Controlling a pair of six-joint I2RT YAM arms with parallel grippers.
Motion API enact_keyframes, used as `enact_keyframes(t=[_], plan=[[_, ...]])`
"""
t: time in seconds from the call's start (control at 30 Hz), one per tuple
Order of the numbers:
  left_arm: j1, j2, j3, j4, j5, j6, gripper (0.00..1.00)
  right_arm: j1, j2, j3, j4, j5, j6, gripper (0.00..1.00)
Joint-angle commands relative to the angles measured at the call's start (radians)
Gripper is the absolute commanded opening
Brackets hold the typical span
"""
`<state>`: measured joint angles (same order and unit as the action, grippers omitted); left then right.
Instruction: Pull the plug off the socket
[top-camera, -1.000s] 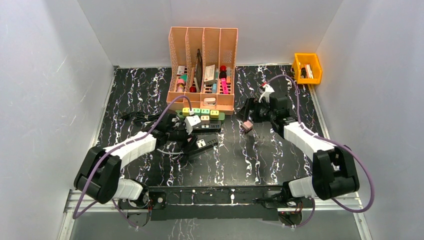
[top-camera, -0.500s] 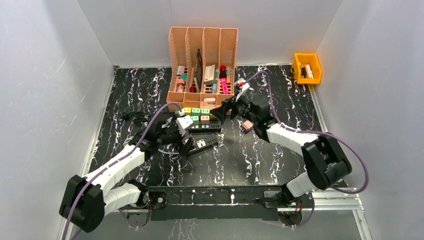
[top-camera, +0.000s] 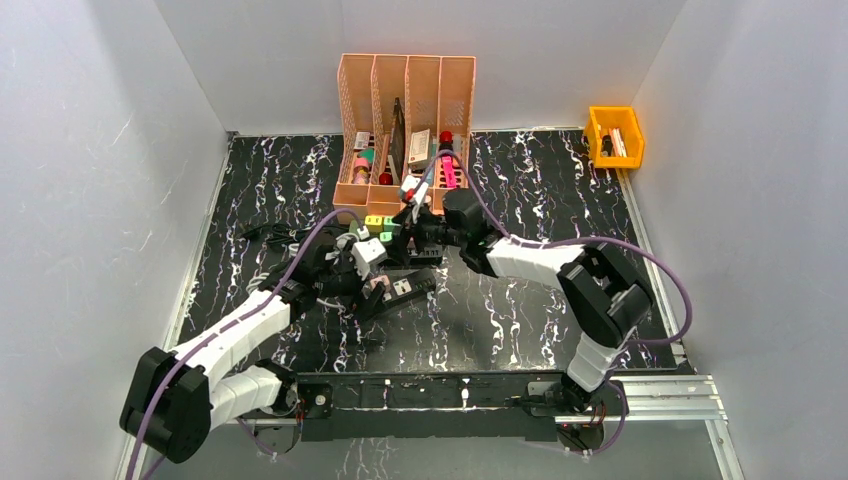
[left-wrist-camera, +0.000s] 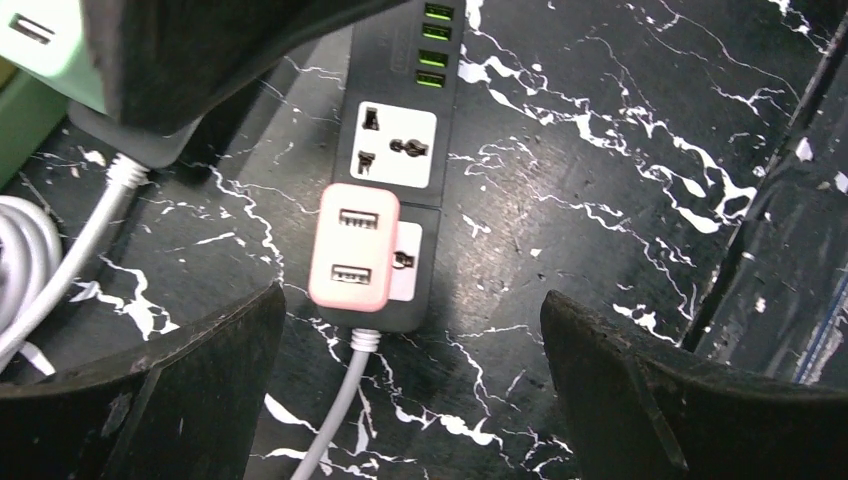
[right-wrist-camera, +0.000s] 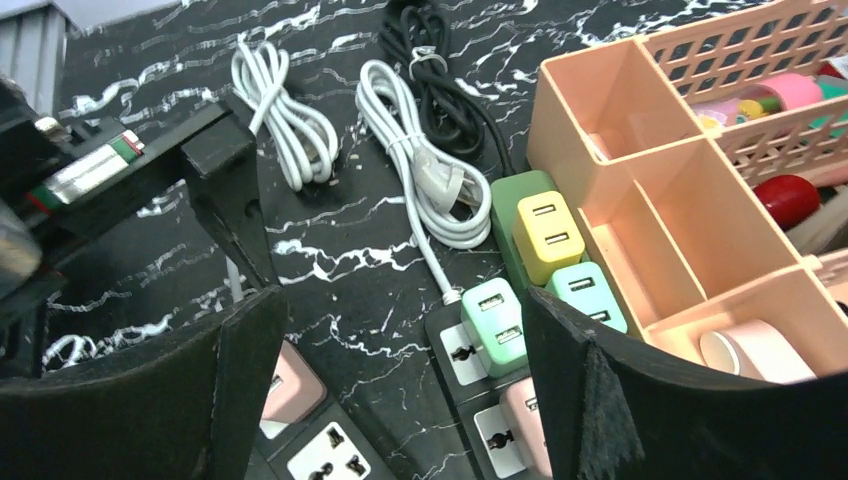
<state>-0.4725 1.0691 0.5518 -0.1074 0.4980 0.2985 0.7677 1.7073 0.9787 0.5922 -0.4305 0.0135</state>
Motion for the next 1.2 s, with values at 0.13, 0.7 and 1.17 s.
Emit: enact_keyframes(t=[0.13, 0.7, 1.17], plan=[[0.006, -0.048, 0.018, -0.063, 0.012, -0.004, 0.98, 0.01, 0.056, 0.036, -0.066, -0.077, -0.157, 0.92], [0.023, 0.097, 0.074, -0.158, 0.089, -0.027, 0.98, 0.011, 0.041, -0.159, 0.181, -0.309, -0.248, 0.94], [0.023, 0.115, 0.08, -0.163, 0.104, -0.018, 0.98, 0.059, 0.141, -0.066, 0.138, -0.326, -0.324, 0.9]])
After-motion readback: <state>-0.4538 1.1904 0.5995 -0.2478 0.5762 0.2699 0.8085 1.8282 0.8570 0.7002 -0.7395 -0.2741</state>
